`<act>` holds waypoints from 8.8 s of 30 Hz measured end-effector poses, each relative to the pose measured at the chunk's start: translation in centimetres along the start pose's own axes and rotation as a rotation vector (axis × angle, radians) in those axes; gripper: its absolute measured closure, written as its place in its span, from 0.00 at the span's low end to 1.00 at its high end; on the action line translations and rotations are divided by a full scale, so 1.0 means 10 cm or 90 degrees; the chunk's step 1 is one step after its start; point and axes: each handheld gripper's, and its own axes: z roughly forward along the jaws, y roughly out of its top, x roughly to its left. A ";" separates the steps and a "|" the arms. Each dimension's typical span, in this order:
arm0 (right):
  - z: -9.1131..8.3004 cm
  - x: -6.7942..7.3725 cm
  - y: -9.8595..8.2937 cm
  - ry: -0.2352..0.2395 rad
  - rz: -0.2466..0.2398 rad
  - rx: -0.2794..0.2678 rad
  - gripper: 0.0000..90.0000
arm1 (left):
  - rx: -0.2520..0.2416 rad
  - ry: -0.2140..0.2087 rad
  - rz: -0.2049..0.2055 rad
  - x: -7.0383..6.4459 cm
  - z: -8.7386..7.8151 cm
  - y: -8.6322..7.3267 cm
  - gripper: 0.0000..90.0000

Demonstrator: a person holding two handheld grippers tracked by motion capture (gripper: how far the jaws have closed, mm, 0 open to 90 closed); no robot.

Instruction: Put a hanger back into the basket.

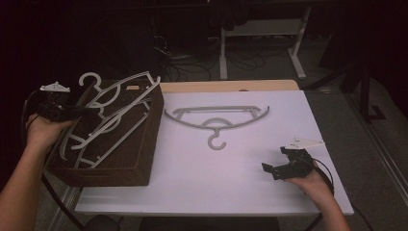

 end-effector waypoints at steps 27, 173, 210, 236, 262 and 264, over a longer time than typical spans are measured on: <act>0.00 0.00 0.00 0.000 0.000 0.000 0.01 | 0.063 0.019 -0.025 0.06 0.31 -0.27 0.70; -0.04 0.00 0.03 0.023 -0.008 -0.021 0.01 | 0.065 -0.168 0.063 -2.58 2.06 0.38 1.00; -0.07 -0.07 0.02 0.024 0.005 -0.023 0.04 | 0.048 -0.173 0.086 -2.84 2.73 1.24 1.00; -0.12 -0.24 0.04 -0.055 0.005 0.081 0.96 | -0.014 -0.336 0.077 -2.85 1.43 -0.03 0.16; 0.17 0.24 0.00 0.101 -0.111 0.196 0.99 | -0.022 -0.305 0.075 -2.77 1.41 -0.06 0.10; 0.21 0.33 0.02 0.123 -0.124 0.199 0.99 | -0.022 -0.306 0.074 -2.77 1.41 -0.06 0.10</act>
